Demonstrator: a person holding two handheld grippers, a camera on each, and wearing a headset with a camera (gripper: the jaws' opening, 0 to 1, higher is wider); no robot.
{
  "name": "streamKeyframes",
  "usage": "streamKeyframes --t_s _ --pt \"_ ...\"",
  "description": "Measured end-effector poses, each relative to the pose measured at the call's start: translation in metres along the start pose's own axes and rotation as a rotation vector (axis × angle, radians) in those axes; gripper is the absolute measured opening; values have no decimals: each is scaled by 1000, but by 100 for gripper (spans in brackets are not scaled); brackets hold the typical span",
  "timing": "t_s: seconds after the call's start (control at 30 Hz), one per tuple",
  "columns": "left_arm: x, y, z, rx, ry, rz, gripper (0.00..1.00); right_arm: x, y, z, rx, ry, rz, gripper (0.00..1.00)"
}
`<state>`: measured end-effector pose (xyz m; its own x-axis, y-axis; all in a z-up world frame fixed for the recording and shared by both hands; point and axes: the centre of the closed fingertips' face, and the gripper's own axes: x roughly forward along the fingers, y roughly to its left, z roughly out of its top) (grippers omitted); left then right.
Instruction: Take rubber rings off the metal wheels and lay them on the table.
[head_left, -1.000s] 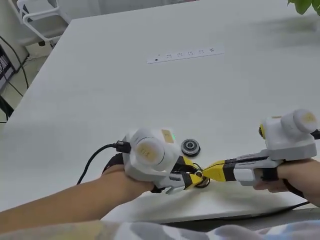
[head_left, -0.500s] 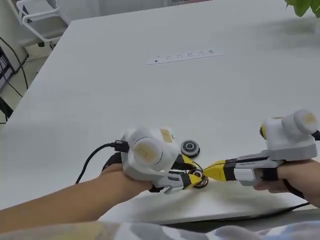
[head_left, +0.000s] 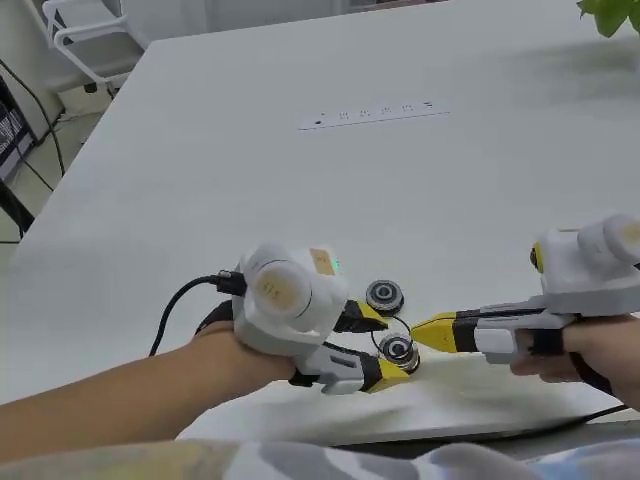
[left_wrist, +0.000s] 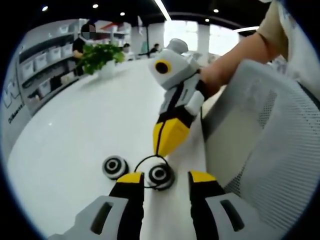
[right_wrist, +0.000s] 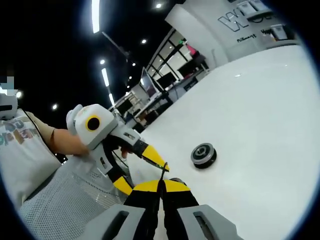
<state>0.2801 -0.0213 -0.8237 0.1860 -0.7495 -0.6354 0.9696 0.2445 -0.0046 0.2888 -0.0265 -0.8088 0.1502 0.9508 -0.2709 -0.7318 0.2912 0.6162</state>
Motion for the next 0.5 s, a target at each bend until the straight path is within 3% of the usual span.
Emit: streamKeyframes --t_s 0.2,0.5 --pt "-13 1 8 -11 -29 7 39 1 5 3 -7 -2 13 0" --pt "-37 -1 10 -23 -60 26 44 2 11 14 -28 -3 26 0"
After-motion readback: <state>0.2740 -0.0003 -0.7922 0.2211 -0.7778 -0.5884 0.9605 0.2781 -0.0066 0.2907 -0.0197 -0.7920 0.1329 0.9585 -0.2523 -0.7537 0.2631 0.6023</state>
